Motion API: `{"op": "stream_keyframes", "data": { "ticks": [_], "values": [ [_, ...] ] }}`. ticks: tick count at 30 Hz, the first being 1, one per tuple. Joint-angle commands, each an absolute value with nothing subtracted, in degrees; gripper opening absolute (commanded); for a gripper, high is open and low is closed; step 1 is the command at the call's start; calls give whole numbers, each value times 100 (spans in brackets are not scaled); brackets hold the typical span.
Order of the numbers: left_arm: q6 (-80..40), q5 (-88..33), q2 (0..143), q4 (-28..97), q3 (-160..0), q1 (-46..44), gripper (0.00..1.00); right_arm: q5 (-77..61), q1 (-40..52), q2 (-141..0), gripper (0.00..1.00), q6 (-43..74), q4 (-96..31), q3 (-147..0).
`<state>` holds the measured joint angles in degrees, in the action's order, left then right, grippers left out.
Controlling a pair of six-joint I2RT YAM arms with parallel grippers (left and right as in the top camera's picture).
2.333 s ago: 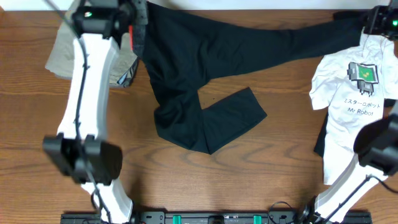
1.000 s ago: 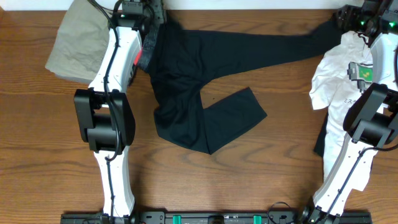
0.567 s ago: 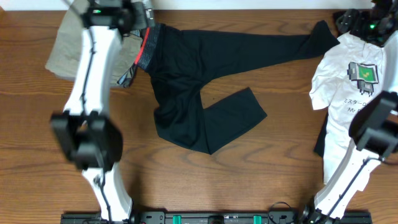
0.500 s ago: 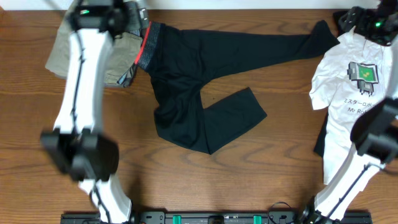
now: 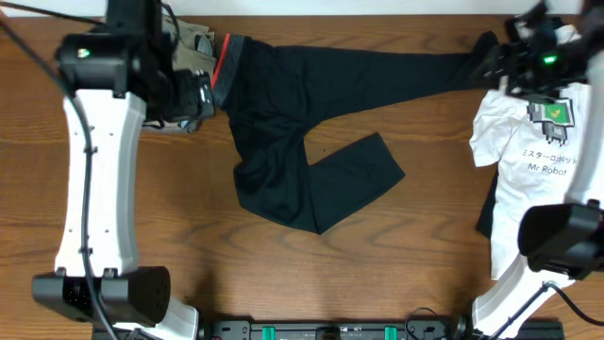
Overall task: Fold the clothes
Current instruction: 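Reach the right gripper to the trousers' leg and pull it rightward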
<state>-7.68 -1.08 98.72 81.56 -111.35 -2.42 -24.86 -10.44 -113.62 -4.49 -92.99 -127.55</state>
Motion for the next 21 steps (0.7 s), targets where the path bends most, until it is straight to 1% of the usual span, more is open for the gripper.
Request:
{"op": "stream_keyframes", "data": {
  "ticks": [1,5,8,13,21],
  "values": [
    [-775,-82,9926,7948,-10726,-242,98,-1929,-530,-11389,83,-631,-9356,-12510],
    [-770,-80,9926,7596,-10390,-242,98,-1761,-3,-11389,83,-696,-9188,-11902],
    [-753,-80,9926,7406,-10361,-235,98,-1658,362,-11389,81,-692,-8906,-11238],
    [-711,-80,9926,7210,-10361,-196,98,-1636,851,-11389,70,-637,-8232,-10062],
    [-644,-80,9926,7166,-10359,-167,98,-1122,1295,-11389,61,191,-6963,-8674]
  ]
}}
